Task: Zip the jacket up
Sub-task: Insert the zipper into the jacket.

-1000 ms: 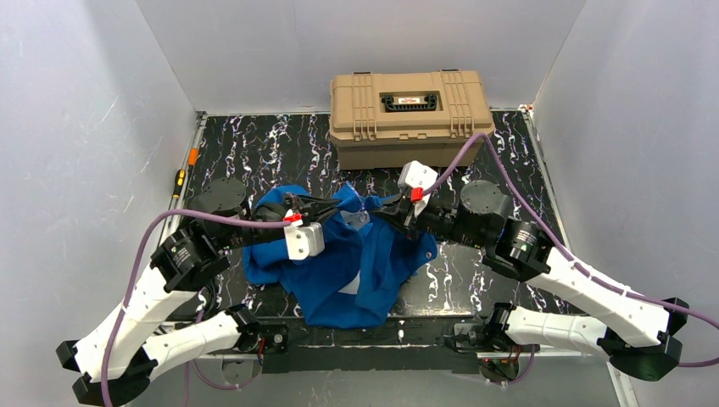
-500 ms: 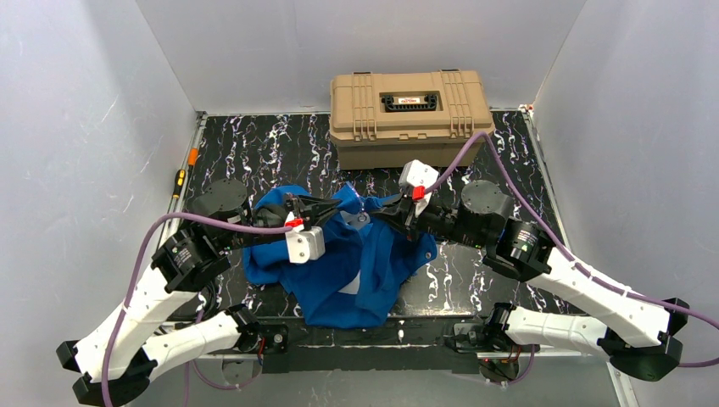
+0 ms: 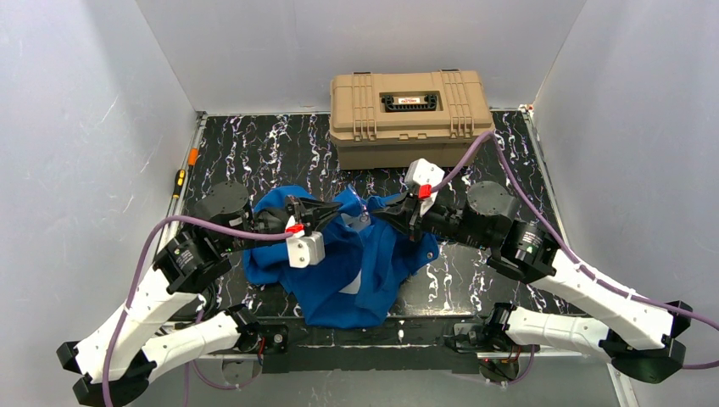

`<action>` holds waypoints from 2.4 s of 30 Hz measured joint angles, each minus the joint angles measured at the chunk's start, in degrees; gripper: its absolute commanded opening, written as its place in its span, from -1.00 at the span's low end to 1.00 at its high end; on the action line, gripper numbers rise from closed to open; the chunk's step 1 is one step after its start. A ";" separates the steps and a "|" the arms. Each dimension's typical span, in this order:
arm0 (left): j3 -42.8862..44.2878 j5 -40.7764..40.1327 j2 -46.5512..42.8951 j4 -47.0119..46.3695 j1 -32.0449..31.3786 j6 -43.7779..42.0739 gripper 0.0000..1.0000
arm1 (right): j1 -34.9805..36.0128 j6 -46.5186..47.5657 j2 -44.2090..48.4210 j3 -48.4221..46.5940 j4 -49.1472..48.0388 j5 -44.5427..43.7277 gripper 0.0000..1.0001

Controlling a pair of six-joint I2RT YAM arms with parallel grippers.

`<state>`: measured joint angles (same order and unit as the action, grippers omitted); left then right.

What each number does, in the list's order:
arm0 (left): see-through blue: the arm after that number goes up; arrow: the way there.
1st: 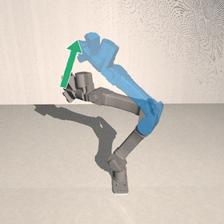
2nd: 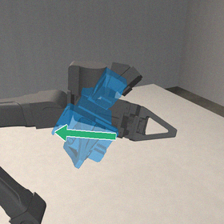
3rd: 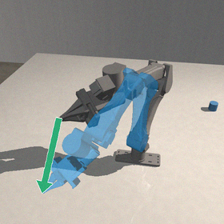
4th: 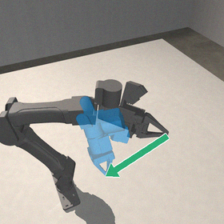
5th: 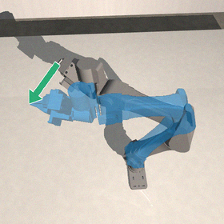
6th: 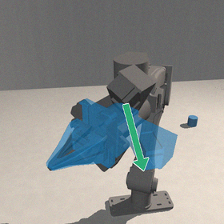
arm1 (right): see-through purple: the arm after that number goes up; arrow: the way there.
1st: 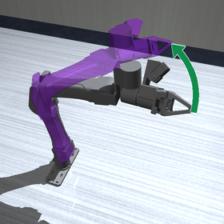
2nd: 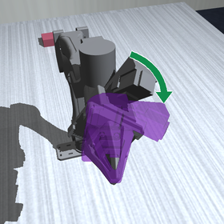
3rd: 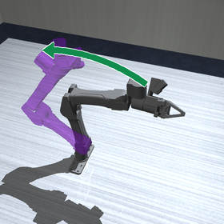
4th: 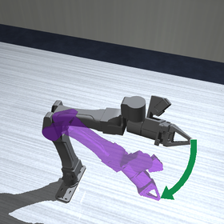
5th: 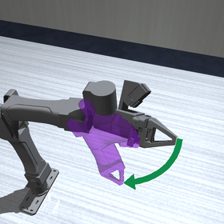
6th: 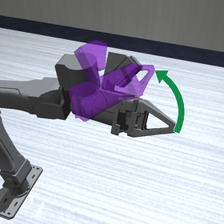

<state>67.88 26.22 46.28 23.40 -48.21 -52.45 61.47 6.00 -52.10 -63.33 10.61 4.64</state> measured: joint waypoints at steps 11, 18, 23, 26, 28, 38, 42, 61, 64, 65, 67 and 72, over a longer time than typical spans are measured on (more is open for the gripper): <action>2.25 -0.63 1.62 -2.82 0.02 4.70 -1.00 | 0.00 -1.05 0.09 0.00 1.33 0.24 -0.97; 2.25 -0.24 1.51 -2.67 0.04 4.92 -1.00 | 0.00 -1.79 0.09 0.00 1.31 0.20 -0.97; 2.23 0.24 1.29 -2.08 0.04 4.44 -1.00 | -0.02 -2.16 0.11 0.00 1.31 0.00 -0.97; 2.19 0.46 0.94 -1.90 0.04 3.96 -1.00 | 0.00 -2.38 0.22 0.00 1.31 -0.20 -0.97; 2.19 0.61 0.76 -1.90 0.04 3.72 -1.00 | -0.02 -2.45 0.37 0.00 1.31 -0.22 -0.97; 2.19 1.27 0.85 -1.88 0.04 3.39 -1.00 | -0.02 -2.89 0.48 0.00 1.29 -0.15 -0.97; 2.19 1.44 0.96 -1.88 0.04 3.37 -1.00 | -0.02 -3.06 0.48 0.00 1.29 -0.15 -0.97; 1.86 1.70 1.03 -1.70 0.04 2.34 -1.00 | -0.02 -4.39 0.63 0.00 1.29 -0.15 -0.97; 1.86 1.79 1.03 -1.49 0.04 2.29 -1.00 | -0.02 -4.52 0.85 0.00 1.29 -0.15 -0.97; 1.86 1.88 1.03 -1.42 0.04 2.21 -1.00 | 0.00 -4.57 0.85 0.00 1.29 -0.17 -0.97; 1.86 2.01 1.03 -1.22 0.04 2.01 -1.00 | 0.00 -4.61 0.90 0.00 1.29 -0.15 -0.97; 1.86 2.47 1.03 -0.52 0.04 1.57 -1.00 | 0.00 -4.79 0.90 0.00 1.29 -0.15 -0.97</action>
<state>69.73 28.69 47.31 22.87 -48.16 -50.87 61.47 1.21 -51.20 -63.33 11.90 4.49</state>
